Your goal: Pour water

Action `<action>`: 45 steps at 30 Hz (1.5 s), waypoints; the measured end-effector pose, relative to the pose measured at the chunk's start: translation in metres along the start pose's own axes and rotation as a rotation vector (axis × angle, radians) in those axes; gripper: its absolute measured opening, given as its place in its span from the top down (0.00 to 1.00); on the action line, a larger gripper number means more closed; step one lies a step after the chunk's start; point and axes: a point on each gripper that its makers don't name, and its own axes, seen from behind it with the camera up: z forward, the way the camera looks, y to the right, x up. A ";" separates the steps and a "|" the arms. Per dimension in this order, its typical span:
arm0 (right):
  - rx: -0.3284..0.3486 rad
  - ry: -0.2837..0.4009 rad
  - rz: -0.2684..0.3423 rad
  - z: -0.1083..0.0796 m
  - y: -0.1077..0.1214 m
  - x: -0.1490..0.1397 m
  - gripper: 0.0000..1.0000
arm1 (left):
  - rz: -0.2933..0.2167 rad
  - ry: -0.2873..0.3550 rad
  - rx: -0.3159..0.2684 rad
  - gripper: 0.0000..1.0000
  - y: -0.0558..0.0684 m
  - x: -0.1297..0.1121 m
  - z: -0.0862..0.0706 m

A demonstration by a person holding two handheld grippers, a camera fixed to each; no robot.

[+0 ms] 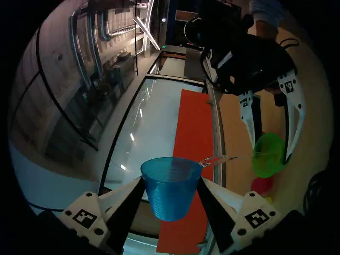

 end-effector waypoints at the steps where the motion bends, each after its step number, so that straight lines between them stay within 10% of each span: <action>1: 0.000 0.001 0.000 0.000 0.000 0.000 0.10 | 0.005 0.001 0.001 0.16 0.000 0.001 0.000; 45: -0.015 0.039 0.011 0.003 0.003 0.016 0.10 | 0.311 0.015 0.033 0.16 -0.004 0.022 0.000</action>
